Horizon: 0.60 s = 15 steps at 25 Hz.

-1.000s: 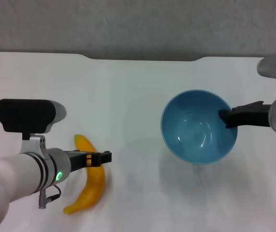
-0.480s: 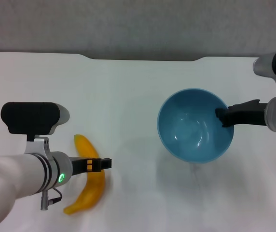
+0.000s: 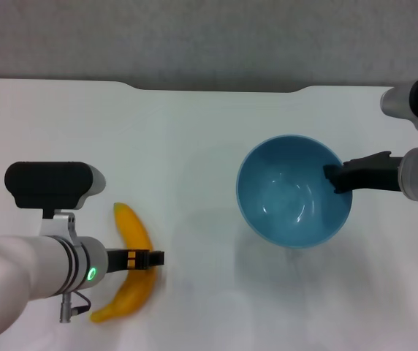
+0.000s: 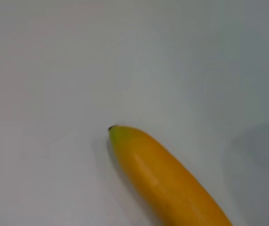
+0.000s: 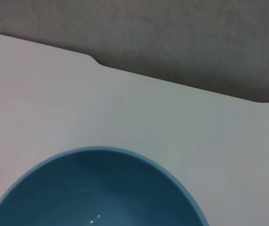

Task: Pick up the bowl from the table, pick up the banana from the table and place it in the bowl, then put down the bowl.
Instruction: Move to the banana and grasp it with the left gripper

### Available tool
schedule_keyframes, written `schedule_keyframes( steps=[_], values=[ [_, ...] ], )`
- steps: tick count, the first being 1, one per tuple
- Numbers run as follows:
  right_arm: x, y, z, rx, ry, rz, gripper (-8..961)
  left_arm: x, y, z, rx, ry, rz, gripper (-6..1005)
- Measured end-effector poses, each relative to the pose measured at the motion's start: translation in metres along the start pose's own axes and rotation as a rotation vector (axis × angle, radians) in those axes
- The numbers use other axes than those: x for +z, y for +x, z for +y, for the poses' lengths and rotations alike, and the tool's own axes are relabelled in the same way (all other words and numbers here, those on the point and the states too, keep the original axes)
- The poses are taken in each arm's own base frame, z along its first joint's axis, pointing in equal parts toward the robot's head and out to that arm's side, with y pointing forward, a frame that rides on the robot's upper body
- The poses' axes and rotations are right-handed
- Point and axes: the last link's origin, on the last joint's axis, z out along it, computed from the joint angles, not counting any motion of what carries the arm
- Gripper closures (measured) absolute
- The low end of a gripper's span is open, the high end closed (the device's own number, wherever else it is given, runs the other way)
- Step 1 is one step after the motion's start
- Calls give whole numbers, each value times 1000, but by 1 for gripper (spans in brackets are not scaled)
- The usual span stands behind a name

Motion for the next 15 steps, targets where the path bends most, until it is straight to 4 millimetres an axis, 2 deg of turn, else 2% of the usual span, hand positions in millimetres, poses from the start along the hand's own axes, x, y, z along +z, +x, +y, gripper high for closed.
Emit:
schedule_keyframes(
  steps=[15],
  values=[
    [0,-1,1,-1,-1,-3,904,2,-2,-1,17,11,-24,127]
  ],
)
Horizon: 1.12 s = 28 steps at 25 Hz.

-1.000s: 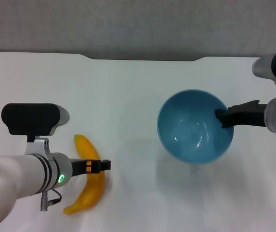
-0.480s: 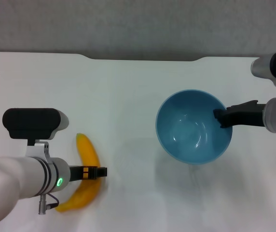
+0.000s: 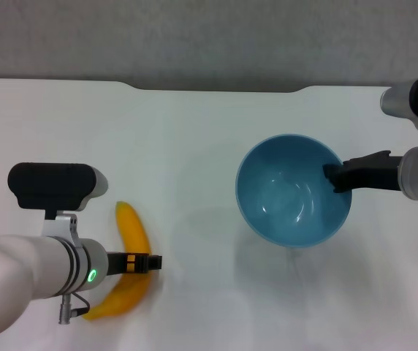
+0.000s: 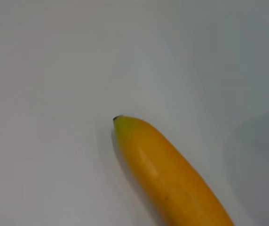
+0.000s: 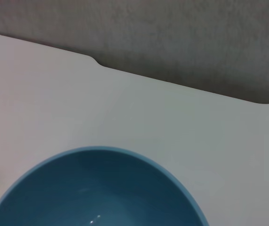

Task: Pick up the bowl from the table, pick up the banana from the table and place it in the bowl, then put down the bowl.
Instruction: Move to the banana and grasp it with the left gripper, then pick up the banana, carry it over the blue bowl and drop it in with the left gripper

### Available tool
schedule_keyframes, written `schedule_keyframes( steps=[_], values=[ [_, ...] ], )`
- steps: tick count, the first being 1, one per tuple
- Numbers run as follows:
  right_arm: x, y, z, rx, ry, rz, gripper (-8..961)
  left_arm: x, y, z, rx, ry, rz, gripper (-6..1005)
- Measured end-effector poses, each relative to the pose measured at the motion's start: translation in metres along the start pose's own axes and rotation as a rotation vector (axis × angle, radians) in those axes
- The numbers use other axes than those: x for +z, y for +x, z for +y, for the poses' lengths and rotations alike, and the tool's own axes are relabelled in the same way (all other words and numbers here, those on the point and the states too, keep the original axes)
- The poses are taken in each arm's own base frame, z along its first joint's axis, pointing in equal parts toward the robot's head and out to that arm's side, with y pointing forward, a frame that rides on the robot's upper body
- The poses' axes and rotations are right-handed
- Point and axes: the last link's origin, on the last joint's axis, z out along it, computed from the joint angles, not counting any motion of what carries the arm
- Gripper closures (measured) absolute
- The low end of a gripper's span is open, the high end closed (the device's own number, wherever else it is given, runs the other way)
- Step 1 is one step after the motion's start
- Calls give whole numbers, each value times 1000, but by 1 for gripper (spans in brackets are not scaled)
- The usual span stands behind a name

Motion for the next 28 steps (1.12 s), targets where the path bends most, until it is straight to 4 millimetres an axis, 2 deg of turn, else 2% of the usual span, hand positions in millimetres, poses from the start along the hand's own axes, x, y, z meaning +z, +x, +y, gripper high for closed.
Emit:
schedule_keyframes(
  steps=[16,22,28],
  values=[
    [0,1,-1,3,1,3,901,-1,3,-5,-7,11,10,462],
    [0,8,-2,10,4,15,899,-9,11,-10,-11,13,35,476],
    [3,19,-8,36,16,37,898,-44,36,-27,-11,39,167,469]
  ],
)
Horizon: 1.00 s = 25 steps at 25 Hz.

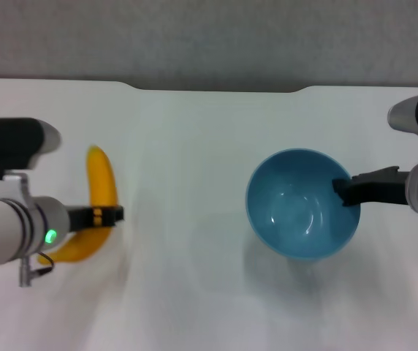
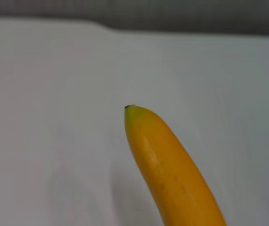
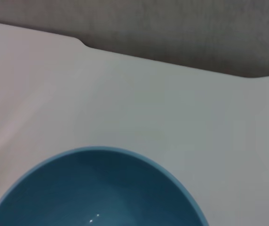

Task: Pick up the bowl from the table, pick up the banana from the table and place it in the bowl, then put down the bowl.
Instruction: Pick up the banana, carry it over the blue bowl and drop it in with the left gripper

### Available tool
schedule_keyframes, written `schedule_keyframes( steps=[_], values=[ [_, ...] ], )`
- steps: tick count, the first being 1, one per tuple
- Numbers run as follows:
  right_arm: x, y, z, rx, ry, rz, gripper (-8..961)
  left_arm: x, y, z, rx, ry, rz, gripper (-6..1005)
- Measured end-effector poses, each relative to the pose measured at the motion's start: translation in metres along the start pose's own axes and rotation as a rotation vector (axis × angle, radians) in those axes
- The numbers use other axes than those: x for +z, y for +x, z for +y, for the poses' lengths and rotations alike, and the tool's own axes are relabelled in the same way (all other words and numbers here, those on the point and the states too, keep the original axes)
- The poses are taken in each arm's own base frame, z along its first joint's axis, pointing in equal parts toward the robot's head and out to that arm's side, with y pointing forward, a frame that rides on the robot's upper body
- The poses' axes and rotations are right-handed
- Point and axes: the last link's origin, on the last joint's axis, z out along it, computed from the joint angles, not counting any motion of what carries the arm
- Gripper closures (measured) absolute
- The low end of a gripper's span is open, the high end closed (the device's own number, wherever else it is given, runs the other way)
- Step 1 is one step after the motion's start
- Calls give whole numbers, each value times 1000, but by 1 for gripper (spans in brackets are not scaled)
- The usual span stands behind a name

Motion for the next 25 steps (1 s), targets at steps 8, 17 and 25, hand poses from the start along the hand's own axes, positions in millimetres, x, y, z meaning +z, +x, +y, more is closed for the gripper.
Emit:
schedule_keyframes(
  steps=[8,17,25],
  values=[
    [11,5,13,42,-58,4,896,-37,25,15,5,-57,176,459],
    [27,-5,33,81,-143,6,894,-63,45,66,89,-197,288,448],
    [30,-14,47,92,-214,-42,892,-67,44,94,106,-295,300,439]
  ],
)
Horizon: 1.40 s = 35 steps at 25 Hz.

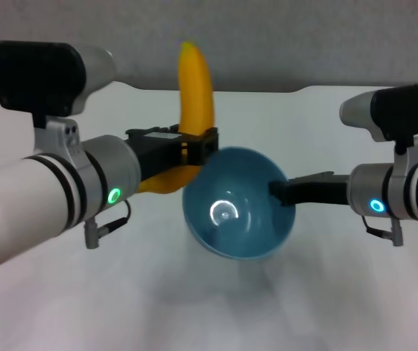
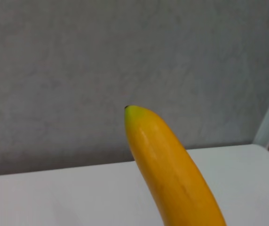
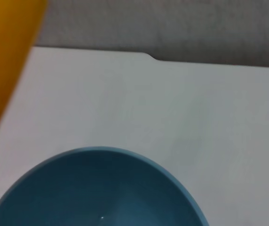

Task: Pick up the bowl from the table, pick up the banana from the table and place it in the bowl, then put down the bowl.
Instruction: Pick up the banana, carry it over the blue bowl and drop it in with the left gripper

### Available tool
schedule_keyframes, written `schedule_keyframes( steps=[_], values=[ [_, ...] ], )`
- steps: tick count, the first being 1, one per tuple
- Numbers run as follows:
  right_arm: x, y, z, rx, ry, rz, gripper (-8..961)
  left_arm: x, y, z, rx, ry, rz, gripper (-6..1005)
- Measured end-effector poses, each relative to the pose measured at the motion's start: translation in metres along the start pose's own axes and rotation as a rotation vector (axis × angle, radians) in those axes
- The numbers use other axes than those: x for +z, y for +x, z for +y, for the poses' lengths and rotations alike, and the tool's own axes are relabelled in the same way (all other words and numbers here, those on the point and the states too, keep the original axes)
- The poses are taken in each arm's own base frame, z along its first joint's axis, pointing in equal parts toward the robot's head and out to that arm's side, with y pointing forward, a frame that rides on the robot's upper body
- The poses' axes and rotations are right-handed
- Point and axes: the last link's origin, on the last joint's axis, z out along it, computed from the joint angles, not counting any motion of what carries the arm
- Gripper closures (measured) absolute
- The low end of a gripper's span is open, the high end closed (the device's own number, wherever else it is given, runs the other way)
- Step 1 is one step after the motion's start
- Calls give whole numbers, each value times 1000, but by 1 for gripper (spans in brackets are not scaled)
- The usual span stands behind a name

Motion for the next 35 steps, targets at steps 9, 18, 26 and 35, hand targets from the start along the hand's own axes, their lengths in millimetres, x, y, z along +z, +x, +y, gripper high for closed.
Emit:
schedule_keyframes(
  steps=[9,18,26,35],
  values=[
    [1,-7,4,13,-24,-25,890,4,-15,19,35,-58,-11,428],
    [6,-9,7,54,-46,-20,888,10,-18,28,49,-84,-25,418],
    [16,-7,13,97,-97,47,887,15,-23,25,50,-79,-41,408],
    [13,2,5,140,-101,87,885,17,-26,22,45,-74,-38,397]
  ],
)
